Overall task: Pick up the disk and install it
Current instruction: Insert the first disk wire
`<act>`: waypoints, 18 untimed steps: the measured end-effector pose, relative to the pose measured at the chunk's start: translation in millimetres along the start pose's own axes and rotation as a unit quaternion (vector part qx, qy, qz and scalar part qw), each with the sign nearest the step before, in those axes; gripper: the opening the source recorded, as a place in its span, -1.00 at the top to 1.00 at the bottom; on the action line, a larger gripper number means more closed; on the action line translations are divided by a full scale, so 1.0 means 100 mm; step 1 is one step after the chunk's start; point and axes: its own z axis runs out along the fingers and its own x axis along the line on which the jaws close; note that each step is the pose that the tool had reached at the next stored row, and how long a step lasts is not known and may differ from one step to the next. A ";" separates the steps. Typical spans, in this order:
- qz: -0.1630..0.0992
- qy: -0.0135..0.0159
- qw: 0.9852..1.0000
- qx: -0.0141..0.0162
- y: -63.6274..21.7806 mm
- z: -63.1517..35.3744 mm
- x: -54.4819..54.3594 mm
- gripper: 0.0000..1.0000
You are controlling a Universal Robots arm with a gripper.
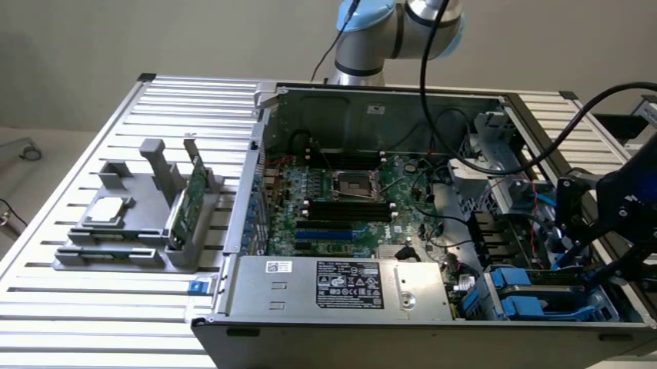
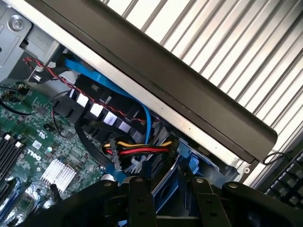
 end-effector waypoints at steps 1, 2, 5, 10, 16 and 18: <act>0.002 0.000 1.000 0.000 0.004 0.002 0.00 0.27; 0.005 0.001 1.000 0.000 0.007 0.002 0.00 0.27; 0.012 0.001 1.000 -0.001 0.014 0.009 0.00 0.27; 0.021 0.002 1.000 -0.002 0.026 0.022 0.00 0.27; 0.033 0.003 0.999 -0.002 0.048 0.030 0.01 0.27; 0.036 0.003 0.999 -0.002 0.057 0.033 0.01 0.27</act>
